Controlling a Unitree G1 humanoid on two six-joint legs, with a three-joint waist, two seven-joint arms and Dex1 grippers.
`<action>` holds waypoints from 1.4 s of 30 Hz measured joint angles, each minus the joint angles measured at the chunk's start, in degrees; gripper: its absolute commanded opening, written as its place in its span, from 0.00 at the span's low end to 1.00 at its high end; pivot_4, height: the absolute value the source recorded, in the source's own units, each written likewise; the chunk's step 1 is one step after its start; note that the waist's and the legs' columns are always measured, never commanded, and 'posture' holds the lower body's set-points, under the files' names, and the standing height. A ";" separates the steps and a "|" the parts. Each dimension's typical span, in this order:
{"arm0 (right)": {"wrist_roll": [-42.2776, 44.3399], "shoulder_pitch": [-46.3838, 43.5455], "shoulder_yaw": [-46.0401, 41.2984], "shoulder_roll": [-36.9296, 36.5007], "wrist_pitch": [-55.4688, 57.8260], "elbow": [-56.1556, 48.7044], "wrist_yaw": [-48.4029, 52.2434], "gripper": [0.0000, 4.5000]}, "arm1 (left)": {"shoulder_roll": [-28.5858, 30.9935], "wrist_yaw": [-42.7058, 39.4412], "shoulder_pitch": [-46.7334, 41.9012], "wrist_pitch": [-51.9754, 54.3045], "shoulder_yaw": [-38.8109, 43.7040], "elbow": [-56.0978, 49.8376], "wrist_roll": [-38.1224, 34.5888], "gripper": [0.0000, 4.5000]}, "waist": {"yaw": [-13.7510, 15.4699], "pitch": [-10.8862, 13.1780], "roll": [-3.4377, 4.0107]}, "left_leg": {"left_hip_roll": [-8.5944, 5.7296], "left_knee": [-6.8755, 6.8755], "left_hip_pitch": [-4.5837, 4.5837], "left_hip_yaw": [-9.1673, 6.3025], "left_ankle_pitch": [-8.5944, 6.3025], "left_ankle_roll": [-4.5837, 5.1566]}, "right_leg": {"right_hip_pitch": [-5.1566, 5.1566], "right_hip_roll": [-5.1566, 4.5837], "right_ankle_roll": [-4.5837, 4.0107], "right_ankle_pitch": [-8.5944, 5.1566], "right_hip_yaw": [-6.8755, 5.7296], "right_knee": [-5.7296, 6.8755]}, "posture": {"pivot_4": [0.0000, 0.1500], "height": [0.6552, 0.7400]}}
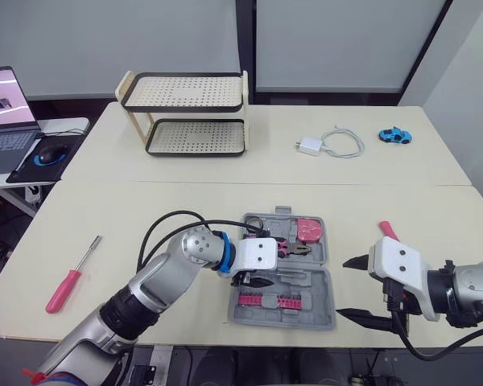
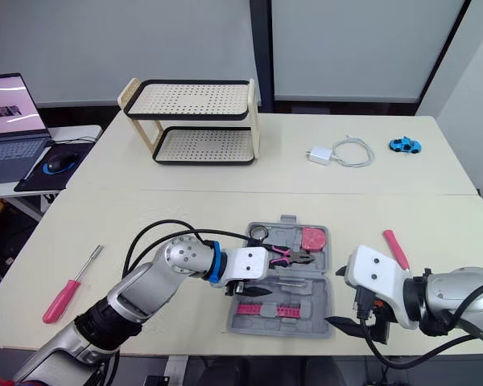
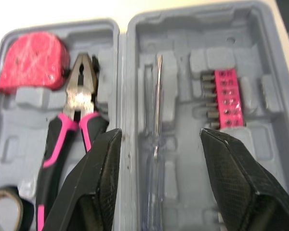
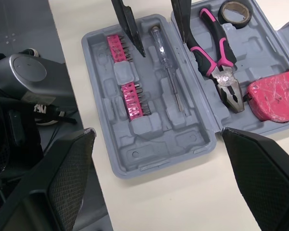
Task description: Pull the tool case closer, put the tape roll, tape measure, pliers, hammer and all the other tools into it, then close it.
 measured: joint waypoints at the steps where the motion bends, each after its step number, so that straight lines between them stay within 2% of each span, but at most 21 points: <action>1: 0.00 0.00 0.00 0.00 0.00 0.00 -0.10 1.00 | -0.06 -0.34 0.21 -1.39 0.48 0.81 -0.66 0.59 | 0.00 0.00 0.00 | 0.00 0.00 0.00 -0.01 0.00 0.00 | 0.00 0.00 0.00 0.00 -0.01 0.00 | 1.00 1.00; 5: 0.00 -0.28 0.00 0.00 0.00 0.00 -0.20 1.00 | -0.01 -2.67 0.28 -7.86 2.44 4.98 -3.09 0.40 | 0.00 0.00 0.01 | -0.01 0.00 0.01 0.00 0.00 0.00 | 0.00 0.00 0.00 0.00 0.00 0.00 | 1.00 1.00; 10: -0.02 -0.97 0.01 0.00 -0.02 0.02 -0.19 1.00 | -0.19 -4.61 0.27 -14.86 3.39 10.20 -4.22 0.05 | 0.00 0.00 0.01 | -0.01 0.00 0.00 -0.01 0.00 0.00 | 0.00 0.00 0.00 0.00 -0.01 -0.01 | 1.00 1.00; 11: -0.02 -1.01 0.01 0.00 -0.02 0.02 -0.18 1.00 | -0.19 -5.02 0.27 -15.88 3.39 11.04 -4.37 0.01 | -0.01 0.00 0.01 | -0.02 0.00 0.00 -0.01 0.00 0.00 | 0.00 0.00 0.00 0.00 -0.01 -0.01 | 1.00 1.00; 20: -0.01 -1.07 0.01 0.00 -0.02 0.02 -0.19 1.00 | -0.60 -7.05 0.65 -21.98 3.38 15.82 -3.82 0.01 | -0.04 -0.01 0.01 | -0.03 0.00 0.00 -0.01 0.00 0.00 | 0.00 0.00 0.00 0.00 -0.02 0.00 | 1.00 1.00; 42: 0.06 -1.29 0.01 0.00 0.04 0.02 -0.25 1.00 | -6.25 -1.84 1.14 -24.73 3.35 24.02 3.17 0.01 | -0.06 -0.03 0.02 | -0.06 0.01 0.01 -0.01 0.00 0.00 | 0.00 0.00 0.00 0.00 -0.03 0.00 | 1.00 1.00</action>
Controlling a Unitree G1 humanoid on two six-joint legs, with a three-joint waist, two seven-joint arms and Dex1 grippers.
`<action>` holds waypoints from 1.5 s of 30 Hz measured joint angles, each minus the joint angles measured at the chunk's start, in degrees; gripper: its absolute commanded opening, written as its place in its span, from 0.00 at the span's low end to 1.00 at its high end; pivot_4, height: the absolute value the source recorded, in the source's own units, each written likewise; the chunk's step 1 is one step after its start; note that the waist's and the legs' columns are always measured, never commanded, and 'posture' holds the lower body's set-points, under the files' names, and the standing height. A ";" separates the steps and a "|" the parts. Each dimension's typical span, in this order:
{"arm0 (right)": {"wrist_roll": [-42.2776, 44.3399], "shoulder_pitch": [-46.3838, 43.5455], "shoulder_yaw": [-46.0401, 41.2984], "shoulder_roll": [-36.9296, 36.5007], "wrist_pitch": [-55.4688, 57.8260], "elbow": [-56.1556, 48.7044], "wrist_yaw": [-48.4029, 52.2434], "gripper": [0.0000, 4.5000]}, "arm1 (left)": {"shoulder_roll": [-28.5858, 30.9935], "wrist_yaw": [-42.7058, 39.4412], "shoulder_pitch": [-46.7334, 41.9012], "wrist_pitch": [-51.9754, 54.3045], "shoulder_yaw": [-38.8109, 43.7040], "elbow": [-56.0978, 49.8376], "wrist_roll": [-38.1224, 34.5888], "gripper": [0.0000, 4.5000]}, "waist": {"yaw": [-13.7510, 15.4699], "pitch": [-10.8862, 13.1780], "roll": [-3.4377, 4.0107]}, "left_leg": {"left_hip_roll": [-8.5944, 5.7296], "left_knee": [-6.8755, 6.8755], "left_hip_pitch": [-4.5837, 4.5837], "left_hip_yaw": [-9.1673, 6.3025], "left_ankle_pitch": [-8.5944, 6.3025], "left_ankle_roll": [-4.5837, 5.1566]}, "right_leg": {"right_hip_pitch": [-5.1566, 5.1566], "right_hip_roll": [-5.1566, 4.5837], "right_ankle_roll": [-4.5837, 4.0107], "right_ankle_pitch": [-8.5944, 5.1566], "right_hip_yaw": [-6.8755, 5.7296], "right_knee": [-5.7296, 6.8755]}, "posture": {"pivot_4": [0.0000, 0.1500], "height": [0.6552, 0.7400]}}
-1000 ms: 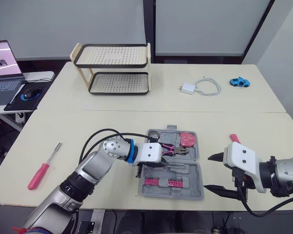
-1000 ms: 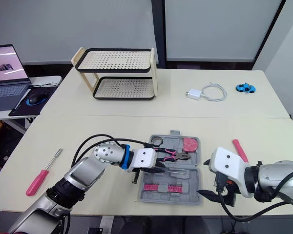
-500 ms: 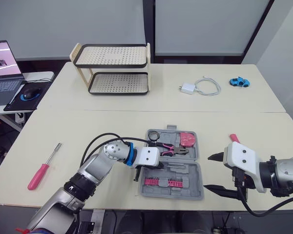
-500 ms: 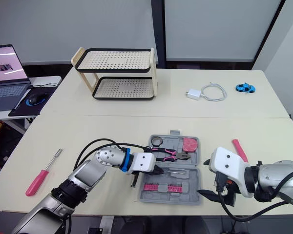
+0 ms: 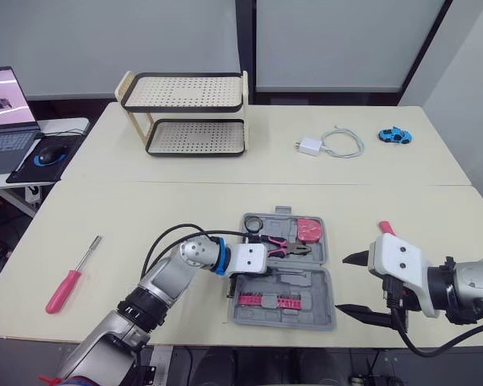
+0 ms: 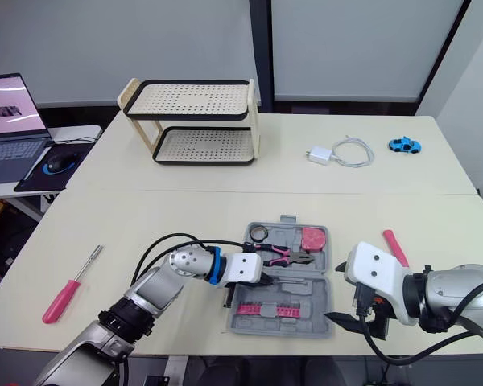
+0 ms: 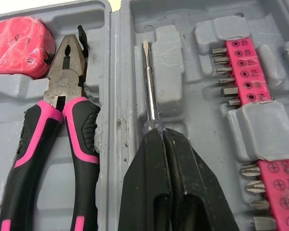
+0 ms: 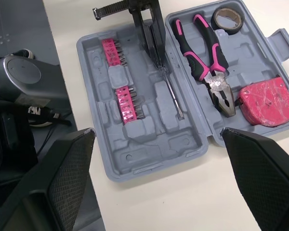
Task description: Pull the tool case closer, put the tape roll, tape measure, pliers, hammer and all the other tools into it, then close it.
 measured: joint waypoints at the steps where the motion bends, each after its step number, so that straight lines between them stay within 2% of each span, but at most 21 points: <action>1: 0.00 0.04 0.00 0.00 0.01 0.00 0.00 1.00 | -0.06 0.19 -0.01 -0.23 0.00 0.33 0.05 0.01 | -0.01 0.00 0.00 | 0.00 0.00 0.00 0.00 0.00 0.00 | 0.00 0.00 0.00 0.00 0.00 0.01 | 1.00 1.00; 18: 0.05 0.18 -0.01 0.00 -0.04 0.00 0.11 1.00 | -0.14 0.92 0.08 0.89 0.04 0.04 0.80 0.01 | -0.05 -0.11 -0.01 | 0.01 0.00 0.06 0.00 0.00 0.00 | 0.04 0.00 0.00 0.00 0.01 0.02 | 1.00 1.00; 24: 0.14 -0.25 -0.19 0.67 -0.31 0.00 0.11 1.00 | 1.08 0.12 0.53 5.03 1.51 -2.38 -1.29 0.01 | -0.16 -0.10 -0.01 | 0.02 0.00 0.05 -0.01 0.00 0.00 | 0.03 0.01 0.00 0.00 0.01 0.04 | 1.00 1.00; 30: 0.42 -1.46 -0.94 1.78 -0.79 0.14 0.01 1.00 | 5.34 -2.98 1.45 10.57 7.96 -9.57 -8.23 0.01 | -0.19 -0.10 -0.01 | 0.07 0.02 0.02 -0.06 0.00 -0.01 | 0.02 0.00 0.00 0.00 0.00 0.04 | 1.00 1.00; 36: 0.12 -2.42 -2.36 3.34 -1.53 0.74 -0.48 1.00 | 11.83 -5.27 6.04 16.69 18.50 -17.04 -17.86 0.01 | -0.70 -0.10 0.00 | 0.12 -0.04 0.04 -0.21 0.00 0.00 | 0.00 0.00 0.00 0.00 0.00 0.03 | 1.00 1.00; 41: -4.56 -0.95 -2.57 5.26 -6.62 1.89 -1.55 1.00 | 14.82 -3.58 12.37 19.60 27.34 -18.80 -23.25 0.01 | -1.16 -0.10 0.00 | 0.13 -0.09 0.04 -0.29 0.00 0.00 | 0.00 -0.01 0.00 0.00 0.00 0.01 | 1.00 1.00; 45: -8.91 4.97 -6.67 7.91 -10.95 4.21 -1.40 1.00 | 15.51 0.94 16.45 20.60 35.21 -17.22 -24.82 0.01 | -1.01 -0.10 -0.01 | 0.13 -0.10 0.04 -0.29 0.00 0.00 | 0.01 -0.04 0.00 0.00 0.01 0.00 | 1.00 1.00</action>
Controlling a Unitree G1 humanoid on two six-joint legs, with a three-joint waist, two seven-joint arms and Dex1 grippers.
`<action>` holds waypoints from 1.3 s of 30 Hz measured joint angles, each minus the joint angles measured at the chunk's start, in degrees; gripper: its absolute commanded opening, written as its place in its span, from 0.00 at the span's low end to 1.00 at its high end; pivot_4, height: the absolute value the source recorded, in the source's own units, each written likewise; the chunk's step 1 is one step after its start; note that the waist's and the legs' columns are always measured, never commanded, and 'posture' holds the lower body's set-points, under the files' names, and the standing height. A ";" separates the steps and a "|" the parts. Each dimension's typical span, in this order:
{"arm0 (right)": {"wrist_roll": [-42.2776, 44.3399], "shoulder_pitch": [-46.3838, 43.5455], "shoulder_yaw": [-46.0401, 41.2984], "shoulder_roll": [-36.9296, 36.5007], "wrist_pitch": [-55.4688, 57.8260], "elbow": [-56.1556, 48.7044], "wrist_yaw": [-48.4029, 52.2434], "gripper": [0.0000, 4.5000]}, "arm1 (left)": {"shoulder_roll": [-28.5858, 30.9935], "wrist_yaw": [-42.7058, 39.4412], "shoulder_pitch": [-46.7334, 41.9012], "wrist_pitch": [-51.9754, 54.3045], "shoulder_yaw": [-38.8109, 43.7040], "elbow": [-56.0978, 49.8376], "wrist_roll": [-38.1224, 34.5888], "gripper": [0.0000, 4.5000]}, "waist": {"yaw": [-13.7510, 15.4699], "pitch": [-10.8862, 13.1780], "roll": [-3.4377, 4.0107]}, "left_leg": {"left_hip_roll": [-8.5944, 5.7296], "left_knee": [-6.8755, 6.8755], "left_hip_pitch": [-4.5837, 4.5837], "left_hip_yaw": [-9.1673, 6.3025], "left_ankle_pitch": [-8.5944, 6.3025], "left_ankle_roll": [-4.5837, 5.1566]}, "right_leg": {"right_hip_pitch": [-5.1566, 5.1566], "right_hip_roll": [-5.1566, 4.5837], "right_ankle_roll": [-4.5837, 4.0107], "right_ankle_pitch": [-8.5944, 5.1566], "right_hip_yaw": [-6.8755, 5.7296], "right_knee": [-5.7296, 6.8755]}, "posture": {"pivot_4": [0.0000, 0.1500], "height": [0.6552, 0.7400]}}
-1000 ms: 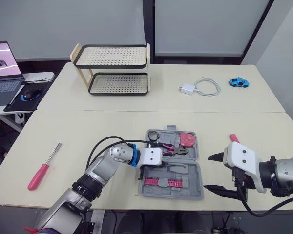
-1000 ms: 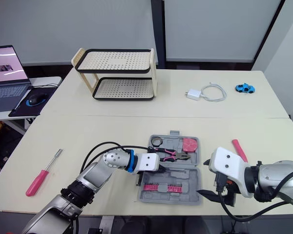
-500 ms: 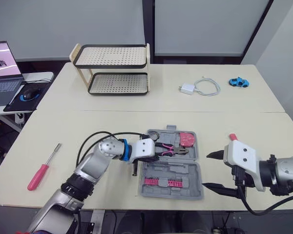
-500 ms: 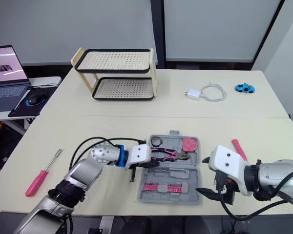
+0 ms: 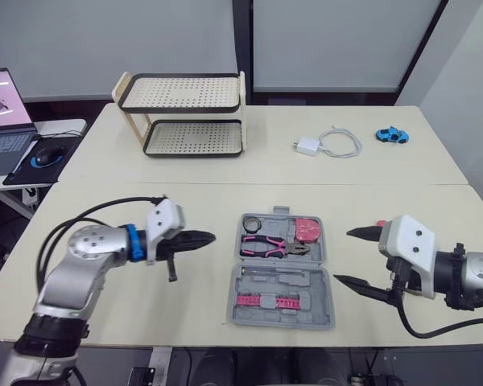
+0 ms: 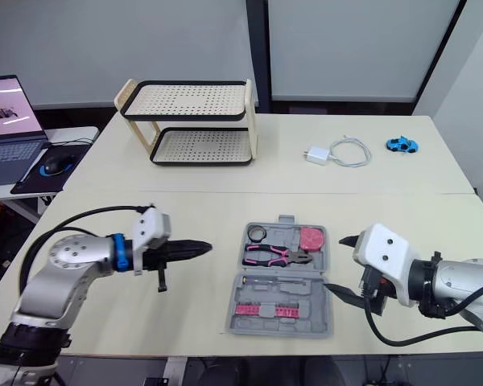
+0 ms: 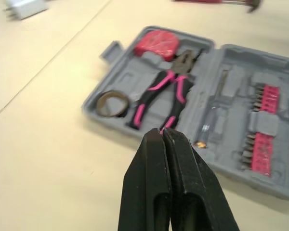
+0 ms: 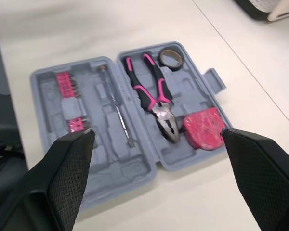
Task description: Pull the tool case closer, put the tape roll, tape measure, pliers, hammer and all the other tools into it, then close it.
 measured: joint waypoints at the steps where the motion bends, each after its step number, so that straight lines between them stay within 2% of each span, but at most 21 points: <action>1: -0.72 1.77 -1.66 0.72 -0.74 0.95 0.18 1.00 | 0.03 1.63 0.73 0.45 2.25 1.37 -0.32 0.01 | -0.03 0.00 0.00 | 0.00 0.00 0.00 0.01 0.00 0.00 | 0.00 0.00 0.00 0.00 0.01 0.00 | 1.00 1.00; 7: -4.58 11.29 -13.65 6.23 -5.14 5.80 1.88 1.00 | 0.84 11.80 2.97 -0.15 15.69 13.90 -0.43 0.01 | -0.15 0.00 0.00 | -0.02 -0.13 0.17 0.04 0.00 0.01 | 0.02 0.01 0.00 0.00 0.06 0.04 | 1.00 1.00; 12: -8.44 19.66 -21.36 10.14 -10.75 12.44 4.88 1.00 | 4.71 16.42 5.17 -3.65 22.16 28.11 0.77 0.01 | -0.23 -0.04 -0.06 | -0.04 -0.22 0.27 0.13 -0.01 0.02 | 0.03 0.01 0.00 0.00 0.14 0.02 | 1.00 1.00; 15: -10.31 23.07 -23.80 11.60 -14.13 15.47 6.64 1.00 | 6.48 18.09 6.00 -5.20 24.21 33.68 1.22 0.14 | -0.27 -0.06 -0.09 | 0.00 -0.25 0.33 0.15 -0.01 0.02 | 0.07 0.00 0.00 0.00 0.17 0.02 | 1.00 1.00; 18: -11.69 25.66 -25.14 12.48 -17.24 17.65 8.45 1.00 | 9.69 16.57 9.13 -7.63 25.35 39.44 1.50 0.35 | -0.37 -0.09 -0.14 | 0.01 -0.36 0.46 0.26 -0.02 0.02 | 0.08 0.00 -0.01 -0.01 0.23 0.03 | 1.00 1.00; 23: -13.51 28.90 -25.83 7.82 -22.41 23.78 17.00 1.00 | 18.04 5.29 18.06 -11.78 25.46 46.74 2.23 0.70 | -0.70 -0.10 -0.21 | 0.06 -0.48 0.82 0.59 -0.04 0.04 | 0.33 0.00 -0.03 -0.02 0.27 -0.04 | 1.00 1.00; 27: -13.86 28.28 -27.92 1.73 -25.03 30.20 23.88 1.00 | 24.73 -2.68 20.37 -14.30 25.66 52.56 2.48 0.99 | -0.41 -0.10 -0.20 | 0.05 -0.48 1.02 0.73 -0.06 0.06 | 0.64 0.00 -0.02 -0.03 0.18 -0.12 | 1.00 1.00; 31: -13.78 26.45 -28.98 -3.52 -25.60 34.25 29.94 1.00 | 28.71 -8.19 20.41 -16.52 25.18 56.62 3.63 0.99 | -0.28 -0.10 -0.19 | 0.03 -0.48 1.01 0.73 -0.08 0.10 | 0.66 -0.01 -0.01 -0.04 0.16 -0.14 | 1.00 1.00; 39: -14.01 24.26 -29.39 -7.32 -23.85 37.54 36.06 1.00 | 29.18 -11.39 19.96 -17.74 23.22 56.97 4.40 0.99 | -0.50 -0.08 -0.20 | 0.10 -0.48 1.00 0.77 -0.11 0.14 | 0.62 0.02 0.00 -0.04 0.19 -0.14 | 1.00 1.00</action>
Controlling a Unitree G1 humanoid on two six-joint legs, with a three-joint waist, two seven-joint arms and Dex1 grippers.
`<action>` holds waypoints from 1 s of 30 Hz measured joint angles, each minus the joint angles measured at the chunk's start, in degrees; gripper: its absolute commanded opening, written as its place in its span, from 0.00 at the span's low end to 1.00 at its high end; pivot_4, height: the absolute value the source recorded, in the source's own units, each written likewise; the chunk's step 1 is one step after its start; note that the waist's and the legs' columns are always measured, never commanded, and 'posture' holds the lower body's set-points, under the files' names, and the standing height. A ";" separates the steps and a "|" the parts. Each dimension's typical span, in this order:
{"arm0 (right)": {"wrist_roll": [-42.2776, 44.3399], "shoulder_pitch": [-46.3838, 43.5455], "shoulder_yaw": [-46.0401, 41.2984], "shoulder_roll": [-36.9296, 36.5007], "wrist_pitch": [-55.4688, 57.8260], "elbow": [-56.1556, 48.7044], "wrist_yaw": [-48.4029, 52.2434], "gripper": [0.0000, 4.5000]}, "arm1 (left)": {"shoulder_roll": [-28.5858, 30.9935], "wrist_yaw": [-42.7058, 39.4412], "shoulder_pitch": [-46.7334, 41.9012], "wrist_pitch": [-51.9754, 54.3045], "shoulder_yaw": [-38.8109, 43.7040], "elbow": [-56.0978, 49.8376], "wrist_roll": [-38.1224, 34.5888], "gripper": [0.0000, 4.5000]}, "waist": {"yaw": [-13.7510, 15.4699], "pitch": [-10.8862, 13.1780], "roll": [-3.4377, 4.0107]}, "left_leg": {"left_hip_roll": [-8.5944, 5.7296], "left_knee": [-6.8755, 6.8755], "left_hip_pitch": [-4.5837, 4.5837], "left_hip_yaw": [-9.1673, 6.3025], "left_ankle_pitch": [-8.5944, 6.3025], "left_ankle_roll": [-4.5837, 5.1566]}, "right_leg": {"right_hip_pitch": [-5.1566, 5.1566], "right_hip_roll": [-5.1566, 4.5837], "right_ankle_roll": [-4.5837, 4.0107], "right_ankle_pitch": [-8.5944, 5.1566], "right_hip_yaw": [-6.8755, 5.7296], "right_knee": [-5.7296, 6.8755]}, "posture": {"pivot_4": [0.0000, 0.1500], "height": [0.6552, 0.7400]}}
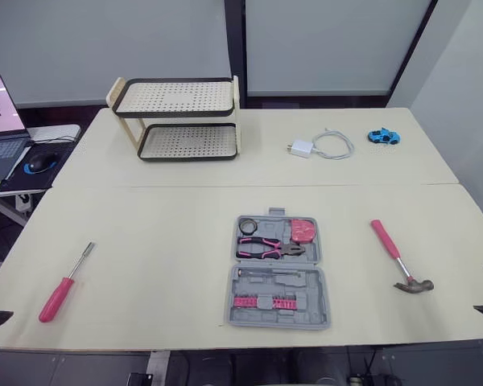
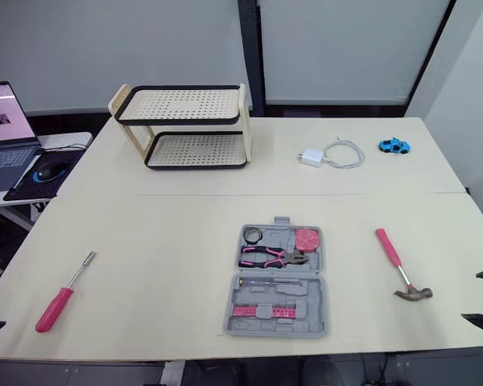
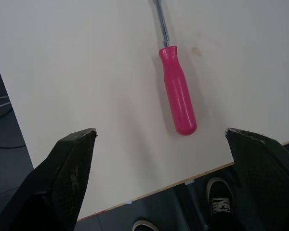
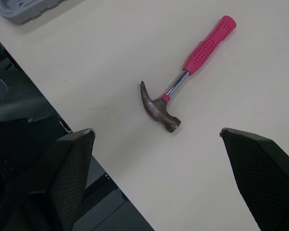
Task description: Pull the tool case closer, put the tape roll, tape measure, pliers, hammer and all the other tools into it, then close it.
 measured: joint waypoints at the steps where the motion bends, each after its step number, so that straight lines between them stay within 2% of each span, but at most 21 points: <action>1: -0.16 -0.15 0.01 0.00 0.14 -0.01 0.27 1.00 | 0.00 0.04 0.01 0.00 0.00 -0.05 0.00 0.99 | -0.01 0.01 0.01 | -0.01 0.00 0.00 0.01 0.00 0.00 | 0.00 0.00 0.00 0.00 0.01 0.00 | 1.00 1.00; 6: -1.40 -0.43 0.01 0.13 1.31 -0.16 0.30 1.00 | -0.38 -0.10 1.13 -0.41 0.01 -1.01 -0.08 0.99 | 0.00 0.01 0.02 | -0.02 0.00 0.00 0.03 -0.01 0.01 | 0.00 -0.02 0.00 0.00 0.03 0.00 | 1.00 1.00; 10: -1.88 -0.24 -0.01 1.06 2.76 -0.73 0.26 1.00 | -1.28 -1.73 2.78 -1.20 0.06 -6.21 -0.95 0.99 | 0.07 0.01 0.01 | 0.04 0.00 -0.01 0.02 -0.01 0.01 | 0.01 -0.06 0.00 0.00 0.03 0.00 | 1.00 1.00; 14: -1.90 0.51 -0.70 2.95 4.66 -2.64 0.09 1.00 | -3.35 -4.78 5.08 -2.22 0.24 -17.13 -2.63 0.99 | 0.31 0.01 0.01 | 0.18 0.04 -0.07 0.00 -0.01 0.00 | 0.02 -0.12 0.01 0.00 0.04 -0.02 | 1.00 1.00; 19: -1.65 2.02 -3.39 5.12 9.73 -7.01 -0.76 1.00 | -7.21 -6.64 4.58 0.72 -2.18 -36.63 -6.38 0.99 | 0.32 0.01 0.03 | 0.26 0.06 -0.08 0.03 -0.01 0.00 | 0.04 -0.10 0.01 0.00 0.06 -0.03 | 1.00 1.00; 25: 1.31 3.44 -7.22 6.99 21.54 -15.43 -2.21 1.00 | -10.62 -7.78 -1.88 5.29 -12.05 -57.38 -12.27 0.99 | 0.32 0.02 0.04 | 0.28 0.08 -0.09 0.03 -0.01 0.00 | 0.06 -0.06 0.00 0.00 0.06 -0.02 | 1.00 1.00; 30: 4.60 -0.73 -6.58 6.56 32.66 -22.40 -7.59 1.00 | -13.43 -7.40 -13.53 9.21 -19.43 -65.32 -15.79 0.99 | 0.15 0.03 0.05 | -0.03 0.12 -0.07 0.03 -0.01 0.01 | 0.08 -0.01 0.00 0.01 0.06 -0.01 | 1.00 1.00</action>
